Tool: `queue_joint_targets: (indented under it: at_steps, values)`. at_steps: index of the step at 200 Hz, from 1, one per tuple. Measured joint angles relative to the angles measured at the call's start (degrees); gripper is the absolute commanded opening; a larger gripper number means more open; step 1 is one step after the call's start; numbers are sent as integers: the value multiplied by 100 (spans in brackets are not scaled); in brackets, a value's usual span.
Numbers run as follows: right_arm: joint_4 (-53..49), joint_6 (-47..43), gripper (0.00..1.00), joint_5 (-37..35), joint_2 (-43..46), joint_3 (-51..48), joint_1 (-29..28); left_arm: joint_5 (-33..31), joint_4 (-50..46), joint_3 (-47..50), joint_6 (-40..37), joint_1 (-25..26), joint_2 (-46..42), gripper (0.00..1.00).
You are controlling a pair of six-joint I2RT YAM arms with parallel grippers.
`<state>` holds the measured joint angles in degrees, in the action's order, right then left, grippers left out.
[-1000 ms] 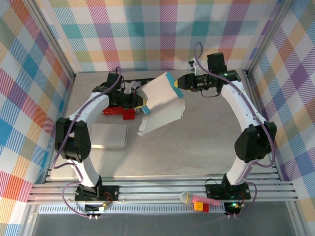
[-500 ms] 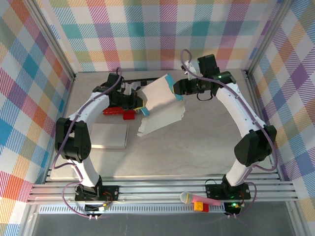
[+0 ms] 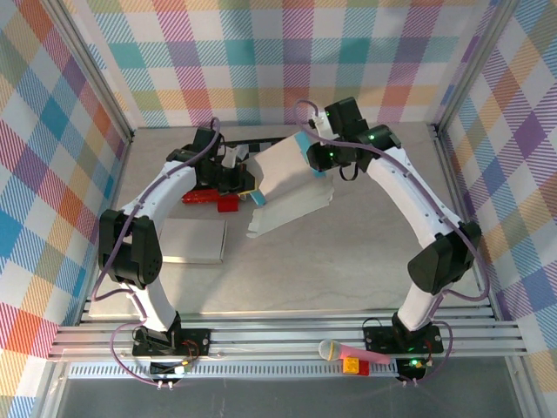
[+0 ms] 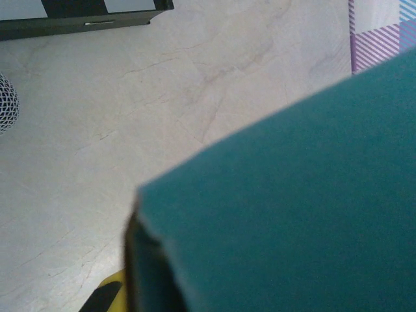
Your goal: Fold the paper box
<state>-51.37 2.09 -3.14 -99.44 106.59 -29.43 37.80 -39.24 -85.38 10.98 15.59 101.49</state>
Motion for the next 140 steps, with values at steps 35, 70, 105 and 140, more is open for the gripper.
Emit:
queue_joint_targets:
  at_steps: [35,70,105,140]
  values:
    - [-79,9,34,-332,-70,0,-66,-109,-138,-7,-42,79,-11,0]
    - [-87,-42,35,-328,-90,4,-66,-155,-264,-7,-151,153,-44,0]
    - [-166,-175,20,-380,-280,164,-66,-286,-345,-7,-168,164,-107,0]
    - [-240,-208,10,-669,-350,166,-72,-407,-435,-42,-170,214,-118,0]
